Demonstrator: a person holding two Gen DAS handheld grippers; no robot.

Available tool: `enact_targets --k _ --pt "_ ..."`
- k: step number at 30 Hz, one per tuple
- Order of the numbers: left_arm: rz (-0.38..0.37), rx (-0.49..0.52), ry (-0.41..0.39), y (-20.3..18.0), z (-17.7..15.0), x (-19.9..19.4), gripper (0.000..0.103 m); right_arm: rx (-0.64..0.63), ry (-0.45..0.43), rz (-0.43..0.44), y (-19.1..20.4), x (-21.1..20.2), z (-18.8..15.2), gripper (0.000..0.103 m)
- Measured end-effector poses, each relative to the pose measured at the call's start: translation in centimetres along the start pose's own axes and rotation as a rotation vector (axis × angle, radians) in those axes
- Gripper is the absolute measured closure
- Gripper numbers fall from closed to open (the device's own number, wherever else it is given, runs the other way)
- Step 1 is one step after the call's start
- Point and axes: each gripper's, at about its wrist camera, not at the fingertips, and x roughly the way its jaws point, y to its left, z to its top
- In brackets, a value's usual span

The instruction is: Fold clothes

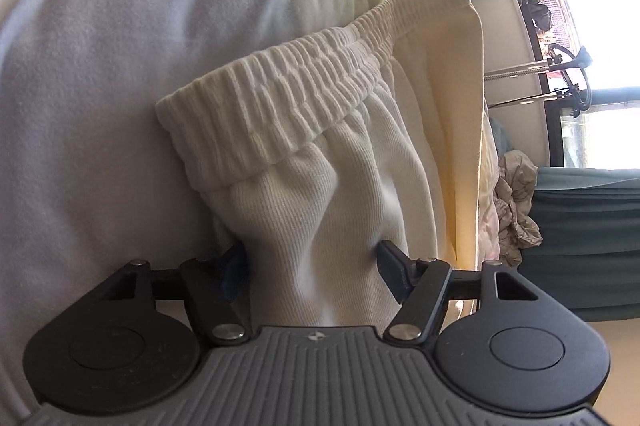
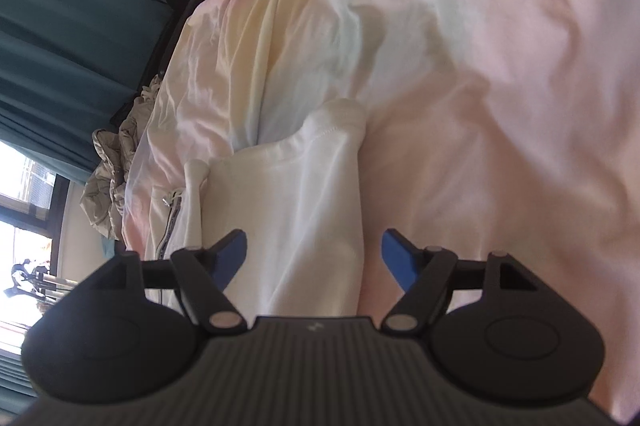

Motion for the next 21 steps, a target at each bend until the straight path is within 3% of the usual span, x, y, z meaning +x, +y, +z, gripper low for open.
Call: enact_targets --k 3,5,6,8,9,10,21 --pt "-0.023 0.004 -0.012 0.0 -0.1 0.0 0.055 -0.035 0.024 0.014 0.2 2.4 0.4 0.030" --pt "-0.043 0.004 -0.022 0.0 -0.1 -0.2 0.073 -0.055 0.022 0.010 0.2 3.7 0.6 0.034" --pt "-0.054 0.005 -0.026 0.0 -0.2 -0.3 0.076 -0.065 0.020 0.023 0.2 4.3 0.7 0.037" --pt "-0.074 0.005 -0.037 0.0 -0.3 -0.5 0.085 -0.097 0.009 0.024 0.6 4.8 0.8 0.052" --pt "-0.089 0.004 -0.051 0.0 -0.5 -0.9 0.086 -0.123 0.001 0.011 0.8 4.9 0.9 0.069" --pt "-0.102 0.006 -0.064 -0.2 -0.8 -1.4 0.088 -0.145 -0.012 -0.002 1.0 4.8 0.9 0.095" --pt "-0.252 0.003 -0.107 -0.5 -3.4 -7.6 0.091 -0.126 -0.210 0.186 1.9 -4.3 1.5 0.099"
